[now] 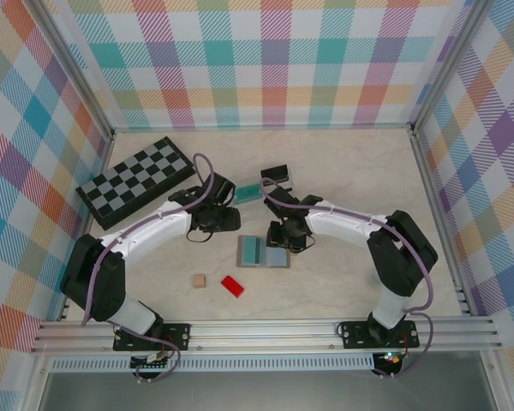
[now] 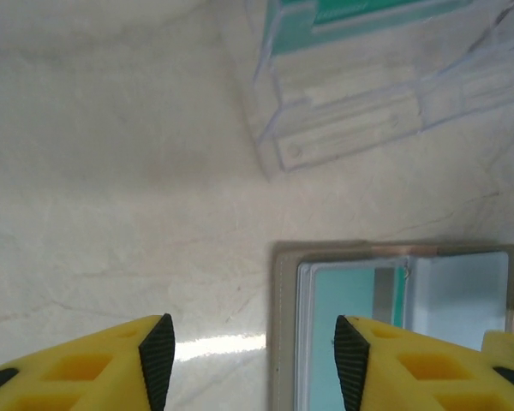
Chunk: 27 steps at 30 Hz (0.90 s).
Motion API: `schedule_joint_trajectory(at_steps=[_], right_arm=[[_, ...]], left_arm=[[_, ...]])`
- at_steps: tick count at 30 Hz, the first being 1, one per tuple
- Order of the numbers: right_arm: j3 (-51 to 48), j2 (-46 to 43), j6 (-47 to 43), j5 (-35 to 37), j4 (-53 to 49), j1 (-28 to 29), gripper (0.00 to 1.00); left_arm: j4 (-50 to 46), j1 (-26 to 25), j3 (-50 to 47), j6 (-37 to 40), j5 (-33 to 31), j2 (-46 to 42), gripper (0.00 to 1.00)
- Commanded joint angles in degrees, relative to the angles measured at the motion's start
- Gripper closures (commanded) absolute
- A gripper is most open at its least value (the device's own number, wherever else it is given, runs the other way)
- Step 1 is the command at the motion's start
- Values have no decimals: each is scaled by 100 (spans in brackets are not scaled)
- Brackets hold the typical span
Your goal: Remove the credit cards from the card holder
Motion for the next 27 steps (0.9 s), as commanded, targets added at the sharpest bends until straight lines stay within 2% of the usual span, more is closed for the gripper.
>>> schedule_joint_trajectory(at_steps=[1,8,14,20,24,27], right_arm=[[199,160,214,429,-272,0,55],[387,517,219,389,-304,0,54],[449,653,128,276,-280,2,57],[368,640,66,176,-170,2,65],[339,615,-9,48,-50,0,75],[332,591,-61,-64,34,0,80]], left_arm=[[585,15,-359,-541,579,-203,50],[1374,-12,-981,-1055,1395,-47,59],[1487,-89,-1106,-1174,1551,242,69],[1508,-139,-1164,-1192,1488,529,76],[1524,-167,-1166,-1200,1426,732,80],[1612,-186,-1189,-1219,1468,859,83]])
